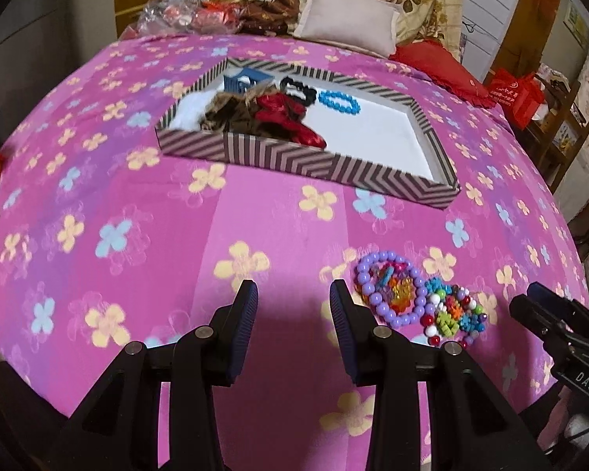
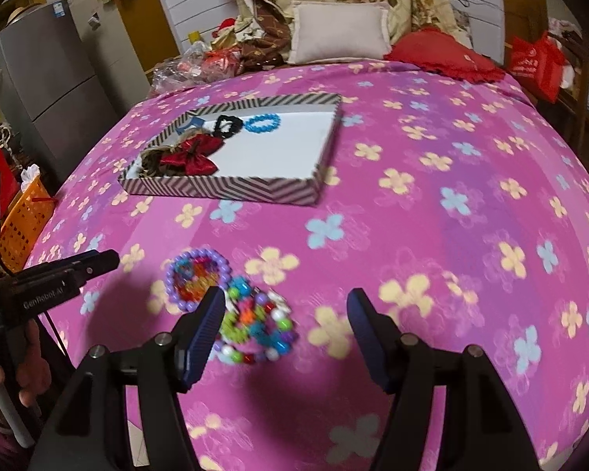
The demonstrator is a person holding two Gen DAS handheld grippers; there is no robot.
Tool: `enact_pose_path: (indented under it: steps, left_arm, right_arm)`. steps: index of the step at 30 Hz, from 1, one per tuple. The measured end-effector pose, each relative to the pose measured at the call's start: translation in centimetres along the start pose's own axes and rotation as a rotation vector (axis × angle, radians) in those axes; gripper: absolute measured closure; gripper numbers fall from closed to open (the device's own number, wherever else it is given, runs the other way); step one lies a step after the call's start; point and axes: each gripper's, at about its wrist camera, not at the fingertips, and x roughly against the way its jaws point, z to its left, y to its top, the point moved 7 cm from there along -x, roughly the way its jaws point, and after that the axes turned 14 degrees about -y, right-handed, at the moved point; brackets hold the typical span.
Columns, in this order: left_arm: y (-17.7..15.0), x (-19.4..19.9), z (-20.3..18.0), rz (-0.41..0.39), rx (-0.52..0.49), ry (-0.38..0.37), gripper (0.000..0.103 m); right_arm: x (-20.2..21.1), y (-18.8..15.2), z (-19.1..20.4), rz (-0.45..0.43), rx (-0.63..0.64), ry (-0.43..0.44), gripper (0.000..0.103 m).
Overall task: Organize jewelry
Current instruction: 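Move both tools back over the remaining bead bracelets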
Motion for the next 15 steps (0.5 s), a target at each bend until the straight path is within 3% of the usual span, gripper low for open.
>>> enact_pose_path:
  steps: [9,15]
  left_arm:
    - [-0.3,-0.8,-1.3,0.014,-0.022,-0.061,0.068]
    - [0.1,-2.2,-3.6,0.026,-0.123,-0.088,0.068]
  right_arm:
    - [-0.8,-1.9,-0.5,0.031,-0.001,0.012,0.035]
    - [-1.0,-2.2,-0.4,0.030,-0.002,0.028,0.035]
